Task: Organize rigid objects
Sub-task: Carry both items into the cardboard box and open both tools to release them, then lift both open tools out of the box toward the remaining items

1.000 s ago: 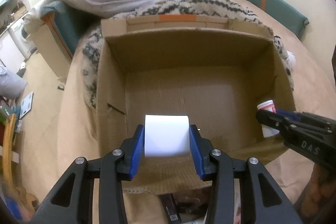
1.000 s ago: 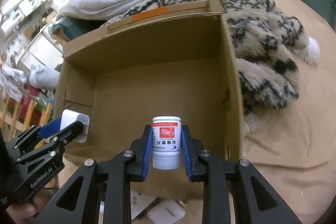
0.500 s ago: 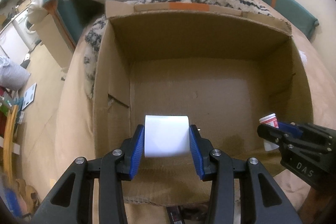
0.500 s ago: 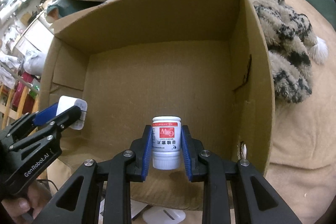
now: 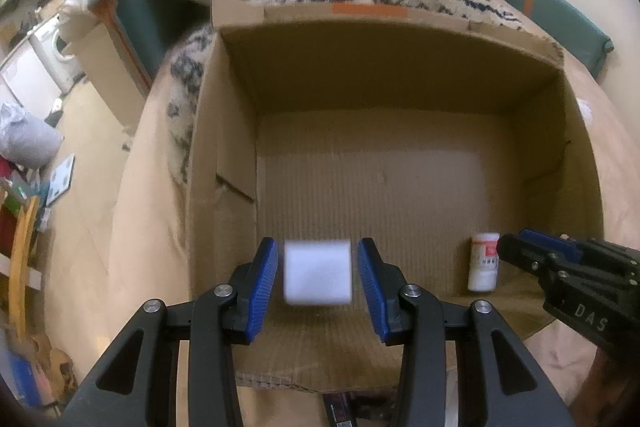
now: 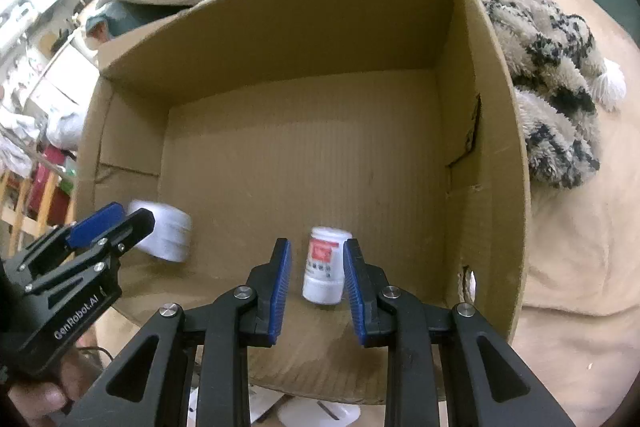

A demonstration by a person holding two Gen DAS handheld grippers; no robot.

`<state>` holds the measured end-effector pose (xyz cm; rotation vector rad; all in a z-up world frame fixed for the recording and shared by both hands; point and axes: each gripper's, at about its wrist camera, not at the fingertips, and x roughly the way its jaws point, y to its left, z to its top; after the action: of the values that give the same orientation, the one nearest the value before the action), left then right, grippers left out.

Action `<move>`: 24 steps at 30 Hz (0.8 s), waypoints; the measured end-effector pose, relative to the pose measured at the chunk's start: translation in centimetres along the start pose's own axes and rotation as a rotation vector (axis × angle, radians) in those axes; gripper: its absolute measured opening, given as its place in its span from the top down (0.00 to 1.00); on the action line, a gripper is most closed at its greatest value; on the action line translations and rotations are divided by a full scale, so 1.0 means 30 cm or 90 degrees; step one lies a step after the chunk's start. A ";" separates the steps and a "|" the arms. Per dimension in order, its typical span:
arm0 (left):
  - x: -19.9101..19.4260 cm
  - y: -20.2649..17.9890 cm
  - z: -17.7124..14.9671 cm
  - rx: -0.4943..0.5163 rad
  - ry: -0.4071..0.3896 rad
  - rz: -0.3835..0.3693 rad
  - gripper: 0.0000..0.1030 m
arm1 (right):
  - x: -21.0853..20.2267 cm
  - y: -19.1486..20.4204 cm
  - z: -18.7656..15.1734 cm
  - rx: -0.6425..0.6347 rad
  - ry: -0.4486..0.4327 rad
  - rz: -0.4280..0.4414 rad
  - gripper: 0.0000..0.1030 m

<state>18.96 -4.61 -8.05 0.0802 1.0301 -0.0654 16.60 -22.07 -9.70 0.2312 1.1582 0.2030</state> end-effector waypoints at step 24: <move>-0.131 0.080 0.004 -0.046 0.009 -0.052 0.27 | -0.196 -0.001 -0.013 0.038 -0.072 0.034 0.10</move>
<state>17.27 -2.17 -4.53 -0.0266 1.0480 -0.1019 13.95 -23.68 -4.68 0.3224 1.0471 0.1998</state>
